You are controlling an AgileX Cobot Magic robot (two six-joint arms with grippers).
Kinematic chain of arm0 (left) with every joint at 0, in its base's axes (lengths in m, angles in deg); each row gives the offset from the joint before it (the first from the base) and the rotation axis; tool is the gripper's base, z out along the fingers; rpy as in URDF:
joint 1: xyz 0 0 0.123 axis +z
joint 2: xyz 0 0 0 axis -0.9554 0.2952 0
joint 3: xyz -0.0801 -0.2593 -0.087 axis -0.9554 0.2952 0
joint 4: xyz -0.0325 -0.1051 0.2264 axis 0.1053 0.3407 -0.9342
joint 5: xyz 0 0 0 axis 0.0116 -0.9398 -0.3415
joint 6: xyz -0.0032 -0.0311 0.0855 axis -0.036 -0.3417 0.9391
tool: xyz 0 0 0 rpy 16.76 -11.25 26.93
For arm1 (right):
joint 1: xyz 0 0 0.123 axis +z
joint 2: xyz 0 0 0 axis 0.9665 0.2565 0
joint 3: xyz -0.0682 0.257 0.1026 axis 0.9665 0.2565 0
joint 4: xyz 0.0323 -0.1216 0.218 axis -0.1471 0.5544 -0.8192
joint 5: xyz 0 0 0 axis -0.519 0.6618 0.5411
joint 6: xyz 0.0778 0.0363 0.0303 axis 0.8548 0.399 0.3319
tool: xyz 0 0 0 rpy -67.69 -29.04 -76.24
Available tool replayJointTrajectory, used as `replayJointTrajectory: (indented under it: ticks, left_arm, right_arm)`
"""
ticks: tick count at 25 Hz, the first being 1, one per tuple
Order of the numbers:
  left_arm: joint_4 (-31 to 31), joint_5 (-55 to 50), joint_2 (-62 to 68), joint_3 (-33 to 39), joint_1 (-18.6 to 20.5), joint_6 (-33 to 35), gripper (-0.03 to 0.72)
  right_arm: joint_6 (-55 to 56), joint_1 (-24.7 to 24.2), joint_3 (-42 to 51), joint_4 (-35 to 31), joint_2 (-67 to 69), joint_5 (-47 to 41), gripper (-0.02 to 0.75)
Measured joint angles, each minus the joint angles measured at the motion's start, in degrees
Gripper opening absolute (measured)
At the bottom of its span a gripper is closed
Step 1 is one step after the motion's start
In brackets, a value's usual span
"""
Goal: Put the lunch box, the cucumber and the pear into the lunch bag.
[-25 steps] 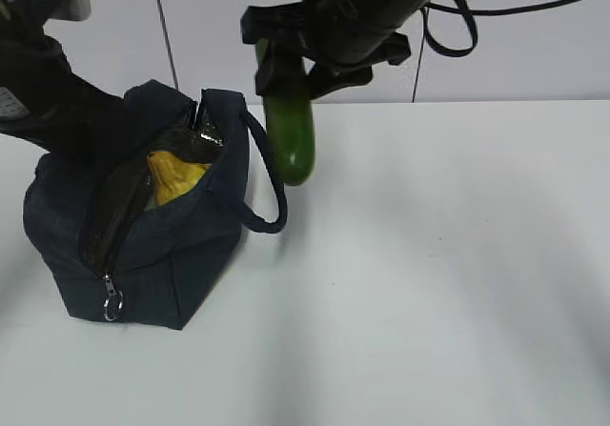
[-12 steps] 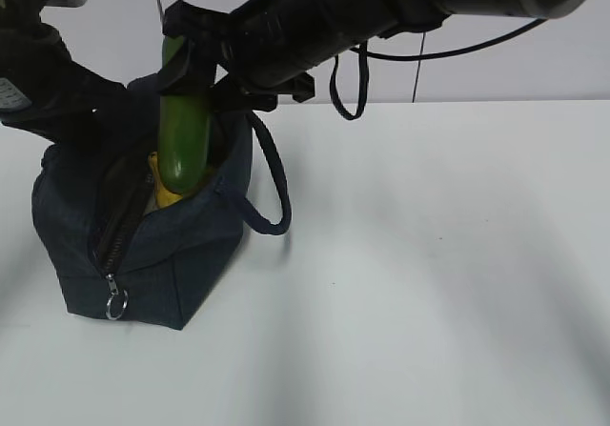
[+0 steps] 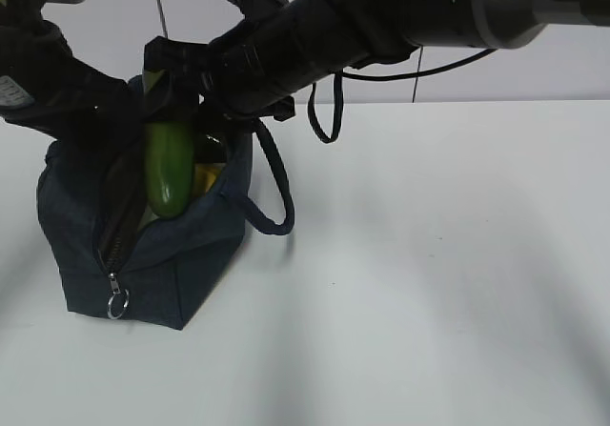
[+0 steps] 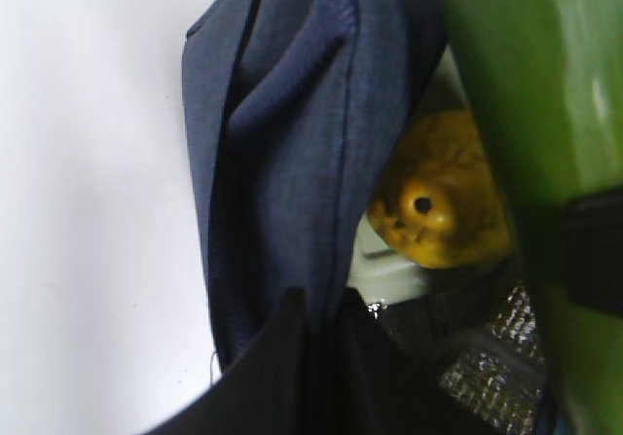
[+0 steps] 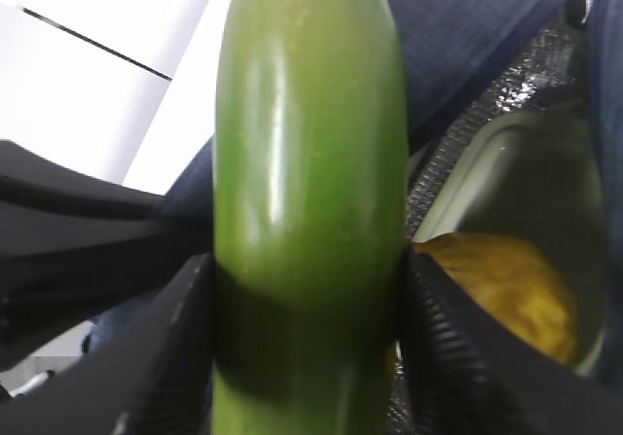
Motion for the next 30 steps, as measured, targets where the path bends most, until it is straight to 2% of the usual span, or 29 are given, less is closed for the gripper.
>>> replayJointTrajectory:
  ticks: [15, 22, 25, 30]
  left_arm:
    - [0.0, -0.2, 0.0, 0.0, 0.0, 0.0, 0.001]
    - [0.0, -1.0, 0.0, 0.0, 0.0, 0.0, 0.001]
    - [-0.1, -1.3, 0.0, 0.0, 0.0, 0.0, 0.001]
    - [-0.1, -1.4, 0.0, 0.0, 0.0, 0.0, 0.001]
  right_arm:
    - [-0.5, 0.0, 0.0, 1.4, 0.0, 1.2, 0.506]
    - [-0.8, 0.0, 0.0, 3.7, -0.1, 1.3, 0.52]
    - [-0.9, 0.0, 0.0, 7.3, -1.5, 2.0, 0.52]
    - [1.0, 0.0, 0.0, 17.2, -4.9, 2.4, 0.519]
